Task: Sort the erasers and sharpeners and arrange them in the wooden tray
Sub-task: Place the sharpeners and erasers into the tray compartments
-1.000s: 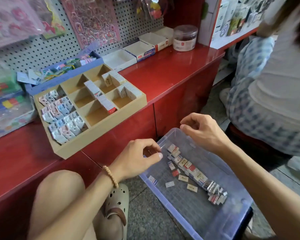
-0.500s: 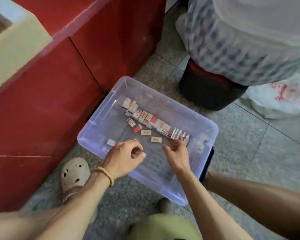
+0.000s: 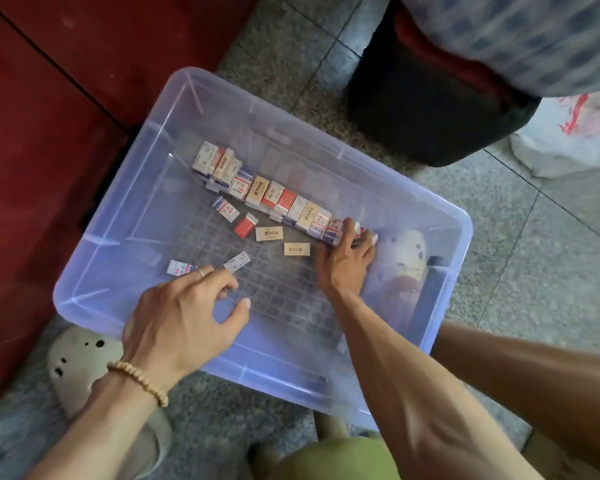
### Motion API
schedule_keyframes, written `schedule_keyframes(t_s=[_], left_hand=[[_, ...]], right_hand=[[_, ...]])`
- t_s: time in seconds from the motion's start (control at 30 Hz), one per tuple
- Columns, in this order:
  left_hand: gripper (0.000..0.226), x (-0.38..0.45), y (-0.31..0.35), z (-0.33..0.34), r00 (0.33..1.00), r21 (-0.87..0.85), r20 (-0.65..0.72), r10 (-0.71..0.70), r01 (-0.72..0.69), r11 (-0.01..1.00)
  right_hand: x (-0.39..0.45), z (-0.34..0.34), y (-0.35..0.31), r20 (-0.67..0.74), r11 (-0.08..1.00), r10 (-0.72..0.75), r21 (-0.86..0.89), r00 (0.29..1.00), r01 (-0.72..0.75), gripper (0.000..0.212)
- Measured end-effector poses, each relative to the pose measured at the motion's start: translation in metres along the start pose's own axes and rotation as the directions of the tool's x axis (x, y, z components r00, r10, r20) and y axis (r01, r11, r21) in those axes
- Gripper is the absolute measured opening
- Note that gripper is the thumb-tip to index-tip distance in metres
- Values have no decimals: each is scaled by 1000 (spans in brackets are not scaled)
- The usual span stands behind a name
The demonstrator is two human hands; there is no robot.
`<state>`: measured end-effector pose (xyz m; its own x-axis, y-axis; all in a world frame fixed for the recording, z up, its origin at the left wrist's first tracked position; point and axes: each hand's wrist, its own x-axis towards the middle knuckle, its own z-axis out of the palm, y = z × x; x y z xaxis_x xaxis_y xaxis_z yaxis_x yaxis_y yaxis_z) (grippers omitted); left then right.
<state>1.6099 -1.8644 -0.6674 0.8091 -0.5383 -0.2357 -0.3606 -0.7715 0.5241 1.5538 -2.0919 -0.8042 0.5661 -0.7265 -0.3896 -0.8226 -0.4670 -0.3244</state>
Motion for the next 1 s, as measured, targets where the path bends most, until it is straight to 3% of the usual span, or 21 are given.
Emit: schedule_keyframes(t_s=[0.2,0.3,0.4,0.6,0.77,1.0], left_hand=[[27,1,1,0,999,5,-40,15,-14,1000],[27,1,2,1,998,9,-60,8,-8,1000],[27,2,1,2,998,20,-65,14,-13,1000],[28,2,2,2,998,33,-55,-10,12,999],[26,2,0,2,998,38,-55,-16,18,999],[25,3,1,3,998,36,-53,-15,16,999]], right_hand=[[-13,14,5,-77,997,31,77,997,-25,59],[5,7,2,-65,989,92,122,994,-83,65],[14,10,-3,-30,980,161,121,987,-156,59],[-2,17,17,-45,981,19,192,999,-10,52],[-8,23,9,24,994,73,83,997,-74,76],[-5,15,13,70,998,39,44,997,-42,63]])
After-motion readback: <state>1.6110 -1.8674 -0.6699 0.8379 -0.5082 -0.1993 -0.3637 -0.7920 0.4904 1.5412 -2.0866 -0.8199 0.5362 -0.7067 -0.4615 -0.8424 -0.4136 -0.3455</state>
